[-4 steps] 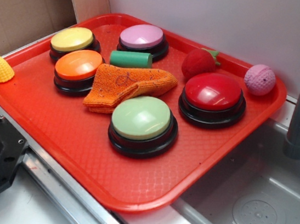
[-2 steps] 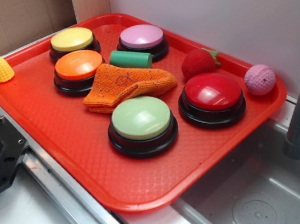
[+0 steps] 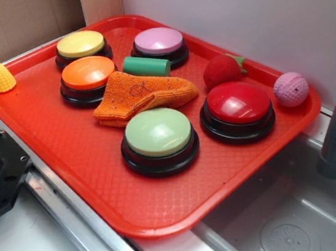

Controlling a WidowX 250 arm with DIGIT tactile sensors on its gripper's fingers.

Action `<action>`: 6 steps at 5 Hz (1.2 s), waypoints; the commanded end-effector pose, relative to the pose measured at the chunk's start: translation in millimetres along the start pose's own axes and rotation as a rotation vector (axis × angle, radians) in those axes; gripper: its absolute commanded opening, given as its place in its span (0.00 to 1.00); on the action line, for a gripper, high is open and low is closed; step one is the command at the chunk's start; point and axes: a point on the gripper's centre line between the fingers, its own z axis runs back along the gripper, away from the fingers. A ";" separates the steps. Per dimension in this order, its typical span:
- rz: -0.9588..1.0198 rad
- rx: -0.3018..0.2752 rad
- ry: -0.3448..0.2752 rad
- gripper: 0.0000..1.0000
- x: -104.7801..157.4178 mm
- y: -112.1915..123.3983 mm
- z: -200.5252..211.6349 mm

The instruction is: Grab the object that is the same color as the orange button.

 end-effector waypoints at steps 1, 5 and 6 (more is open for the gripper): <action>0.039 0.019 0.009 1.00 53.6 12.3 -59.0; -0.091 0.016 0.025 1.00 93.1 6.6 -156.2; -0.062 0.011 0.040 1.00 93.4 10.1 -167.5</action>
